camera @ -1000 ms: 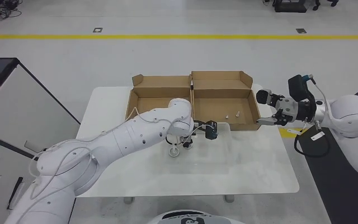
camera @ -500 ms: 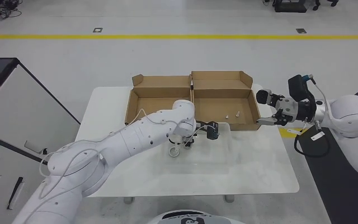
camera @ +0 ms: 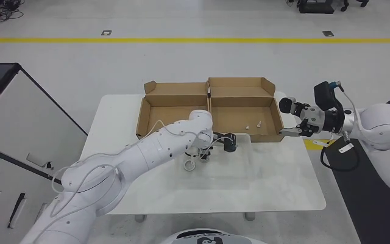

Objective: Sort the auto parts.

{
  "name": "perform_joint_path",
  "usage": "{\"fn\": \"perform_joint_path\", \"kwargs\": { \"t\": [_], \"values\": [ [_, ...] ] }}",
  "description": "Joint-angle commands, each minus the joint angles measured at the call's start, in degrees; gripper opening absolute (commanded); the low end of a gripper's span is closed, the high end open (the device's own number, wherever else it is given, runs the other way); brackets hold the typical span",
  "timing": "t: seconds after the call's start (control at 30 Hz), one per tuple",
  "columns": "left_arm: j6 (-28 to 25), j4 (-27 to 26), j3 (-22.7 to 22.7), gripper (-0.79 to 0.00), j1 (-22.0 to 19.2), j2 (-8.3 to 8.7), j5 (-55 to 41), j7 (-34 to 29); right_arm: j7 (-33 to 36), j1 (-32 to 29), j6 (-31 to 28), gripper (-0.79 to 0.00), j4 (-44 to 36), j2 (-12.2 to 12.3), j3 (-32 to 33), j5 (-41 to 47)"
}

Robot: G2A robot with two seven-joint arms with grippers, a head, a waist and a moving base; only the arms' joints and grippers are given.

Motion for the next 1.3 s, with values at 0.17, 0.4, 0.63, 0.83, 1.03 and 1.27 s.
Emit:
{"fn": "perform_joint_path", "kwargs": {
  "t": [0.17, 0.4, 0.63, 0.83, 1.03, 1.27],
  "values": [
    [-1.66, 1.42, 0.00, -0.489, 0.33, -0.67, 0.69, 1.66, 0.00, 0.00, 0.00, 0.000, 0.00, 0.00, 0.00, 0.00],
    [-2.90, 2.03, 0.00, -0.505, 0.50, -0.80, 1.57, 2.90, 0.00, 0.00, 0.00, 0.000, 0.00, 0.00, 0.00, 0.00],
    [-2.98, 1.80, 0.00, -0.533, 0.12, -0.68, 0.83, 2.99, 0.00, 0.00, 0.00, 0.000, 0.00, 0.00, 0.00, 0.00],
    [-2.54, 1.21, 0.00, -0.536, 0.00, -0.32, 0.26, 2.54, 0.00, 0.00, 0.00, 0.000, 0.00, 0.00, 0.00, 0.00],
    [-2.03, 1.32, 0.00, -0.545, 0.41, -0.13, 0.08, 2.03, 0.00, 0.00, 0.00, 0.000, 0.00, 0.00, 0.00, 0.00],
    [-1.72, 2.05, 0.00, -0.736, 0.66, -0.37, 0.15, 1.72, 0.00, 0.00, 0.00, 0.000, 0.00, 0.00, 0.00, 0.00]
  ]
}}
